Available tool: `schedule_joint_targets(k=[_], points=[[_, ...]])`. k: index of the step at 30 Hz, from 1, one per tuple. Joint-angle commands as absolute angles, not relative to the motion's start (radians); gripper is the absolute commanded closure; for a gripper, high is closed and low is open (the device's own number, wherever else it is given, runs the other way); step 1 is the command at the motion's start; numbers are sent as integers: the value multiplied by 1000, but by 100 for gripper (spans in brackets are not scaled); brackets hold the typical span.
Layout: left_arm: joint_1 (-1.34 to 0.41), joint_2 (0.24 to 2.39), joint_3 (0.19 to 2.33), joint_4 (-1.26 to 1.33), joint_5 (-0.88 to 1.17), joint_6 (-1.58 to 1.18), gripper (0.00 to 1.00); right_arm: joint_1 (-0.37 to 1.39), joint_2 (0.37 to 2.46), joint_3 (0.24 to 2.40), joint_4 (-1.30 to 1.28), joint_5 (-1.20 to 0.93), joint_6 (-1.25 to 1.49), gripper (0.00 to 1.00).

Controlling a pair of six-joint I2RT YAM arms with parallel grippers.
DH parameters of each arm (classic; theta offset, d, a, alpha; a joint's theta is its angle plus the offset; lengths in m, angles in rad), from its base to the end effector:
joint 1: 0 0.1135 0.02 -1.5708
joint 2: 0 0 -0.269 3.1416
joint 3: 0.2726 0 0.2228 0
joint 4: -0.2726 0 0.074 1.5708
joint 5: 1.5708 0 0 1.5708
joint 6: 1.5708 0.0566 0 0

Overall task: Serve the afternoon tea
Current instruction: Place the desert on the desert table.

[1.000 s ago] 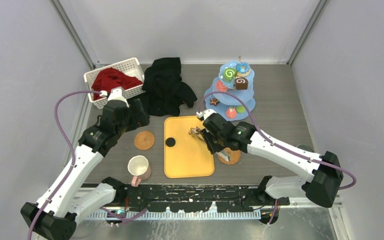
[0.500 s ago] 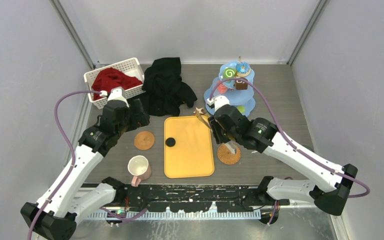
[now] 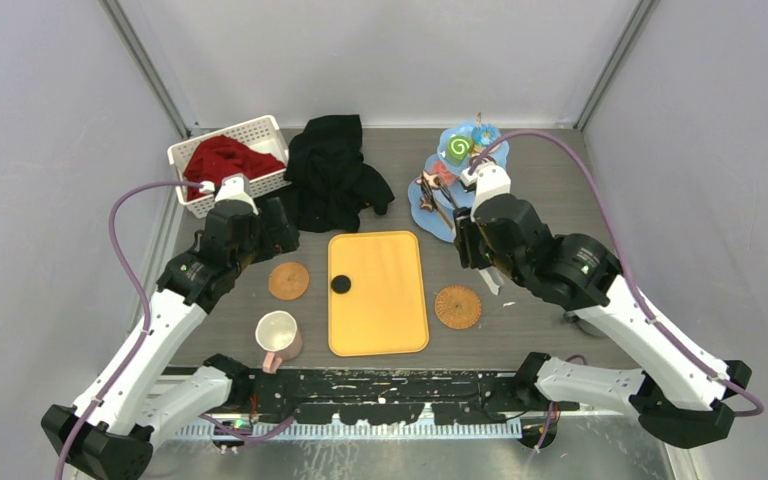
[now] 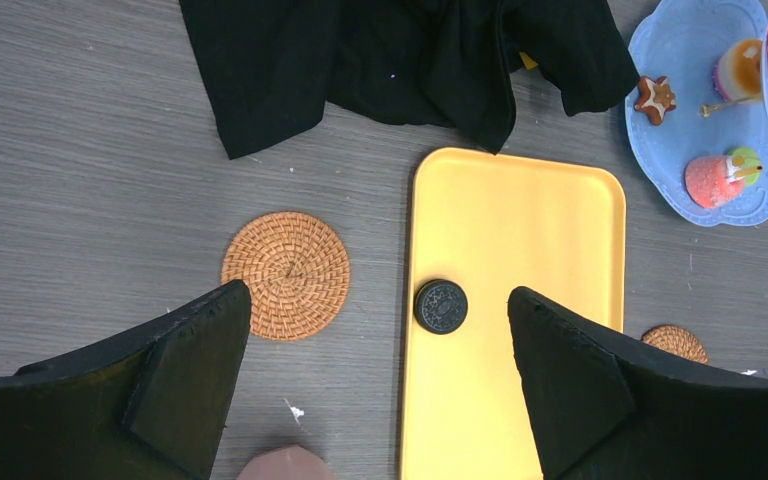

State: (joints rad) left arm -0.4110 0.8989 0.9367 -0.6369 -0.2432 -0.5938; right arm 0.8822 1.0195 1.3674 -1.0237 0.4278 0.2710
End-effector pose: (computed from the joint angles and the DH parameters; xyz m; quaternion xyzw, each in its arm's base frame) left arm 0.1624 -0.0559 0.3194 -0.1365 0.8689 -0.1292 0.4579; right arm 0.1187 0.1073 0.3937 -0.1775 0.8678 0.0701 0.4588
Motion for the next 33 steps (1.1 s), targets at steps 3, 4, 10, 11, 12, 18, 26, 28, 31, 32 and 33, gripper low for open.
schedule_joint_targets(k=[3, 4, 10, 11, 12, 18, 26, 28, 31, 32, 33], points=[[-408, 878, 960, -591, -246, -581, 1, 872, 994, 1447, -1033, 498, 277, 78], [-407, 877, 958, -591, -247, -581, 0, 872, 993, 1441, -1036, 497, 280, 78], [-407, 880, 959, -587, -249, -579, 1, 871, 986, 1357, -1011, 392, 297, 78], [-407, 881, 960, -587, -247, -580, 1, 871, 989, 1337, -1009, 386, 307, 78], [-407, 883, 959, -587, -246, -581, 1, 871, 993, 1313, -1009, 384, 317, 79], [-407, 886, 958, -582, -243, -579, 1, 838, 950, 1180, -946, 393, 337, 79], [-408, 887, 966, -584, -239, -573, 1, 623, 933, 1099, -881, 280, 260, 80], [-407, 886, 963, -587, -241, -572, 1, 591, 936, 1086, -860, 276, 256, 80], [-407, 883, 963, -591, -245, -572, 1, 557, 943, 1086, -848, 279, 250, 81], [-407, 881, 962, -592, -248, -572, 1, 548, 943, 1086, -843, 278, 247, 81], [-407, 881, 962, -589, -247, -571, 1, 538, 944, 1089, -842, 279, 243, 81]])
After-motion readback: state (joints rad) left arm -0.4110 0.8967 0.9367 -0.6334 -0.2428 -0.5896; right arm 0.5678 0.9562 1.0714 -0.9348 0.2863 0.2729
